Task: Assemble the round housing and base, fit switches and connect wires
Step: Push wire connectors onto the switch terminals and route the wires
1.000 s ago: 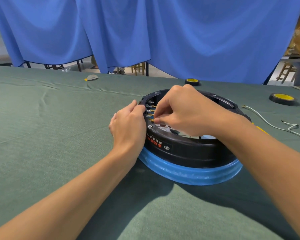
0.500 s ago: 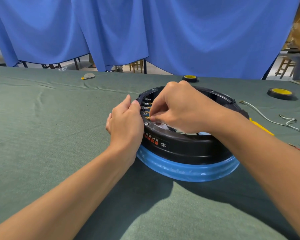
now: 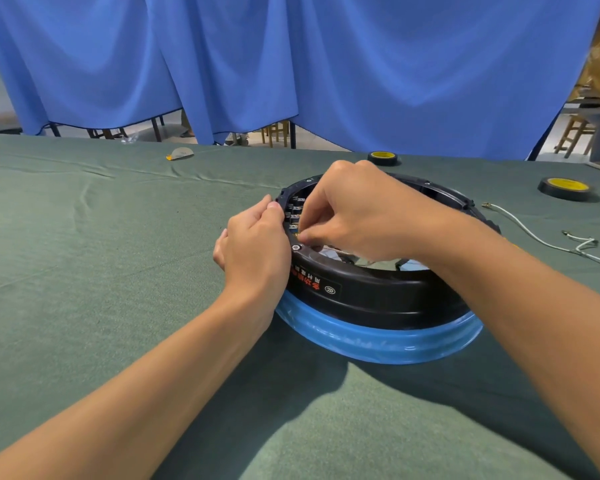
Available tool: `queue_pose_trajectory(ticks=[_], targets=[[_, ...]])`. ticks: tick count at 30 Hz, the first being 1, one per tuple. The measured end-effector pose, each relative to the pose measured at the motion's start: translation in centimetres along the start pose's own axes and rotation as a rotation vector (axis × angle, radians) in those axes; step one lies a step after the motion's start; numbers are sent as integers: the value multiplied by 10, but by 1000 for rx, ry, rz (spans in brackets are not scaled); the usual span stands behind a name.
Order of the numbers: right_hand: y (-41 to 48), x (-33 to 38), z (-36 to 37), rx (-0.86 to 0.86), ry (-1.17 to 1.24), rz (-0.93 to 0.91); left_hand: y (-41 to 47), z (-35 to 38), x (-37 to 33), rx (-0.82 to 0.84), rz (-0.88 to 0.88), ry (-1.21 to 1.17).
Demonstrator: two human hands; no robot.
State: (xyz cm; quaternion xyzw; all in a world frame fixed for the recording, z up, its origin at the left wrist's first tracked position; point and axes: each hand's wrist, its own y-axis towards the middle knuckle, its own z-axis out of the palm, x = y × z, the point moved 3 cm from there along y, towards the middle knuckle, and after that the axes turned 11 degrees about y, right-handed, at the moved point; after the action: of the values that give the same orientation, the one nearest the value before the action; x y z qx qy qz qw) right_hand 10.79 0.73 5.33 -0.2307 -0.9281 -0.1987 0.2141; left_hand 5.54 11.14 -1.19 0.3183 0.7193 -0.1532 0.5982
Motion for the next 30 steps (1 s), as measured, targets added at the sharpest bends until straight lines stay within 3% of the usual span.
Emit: queue_pose_trajectory(ticks=[8,21,26,30], targets=[[-5,-8,-15,86,48,98,1,-2,1,-16,20,57],[-2,-5,-3,43,16,18,1,-3,4,-76,23,106],[-3,-9,-15,121,66,89,-2,-4,-2,-69,25,171],[-5,-19,-29,-6,44,150,-1,-3,-3,-55,50,202]])
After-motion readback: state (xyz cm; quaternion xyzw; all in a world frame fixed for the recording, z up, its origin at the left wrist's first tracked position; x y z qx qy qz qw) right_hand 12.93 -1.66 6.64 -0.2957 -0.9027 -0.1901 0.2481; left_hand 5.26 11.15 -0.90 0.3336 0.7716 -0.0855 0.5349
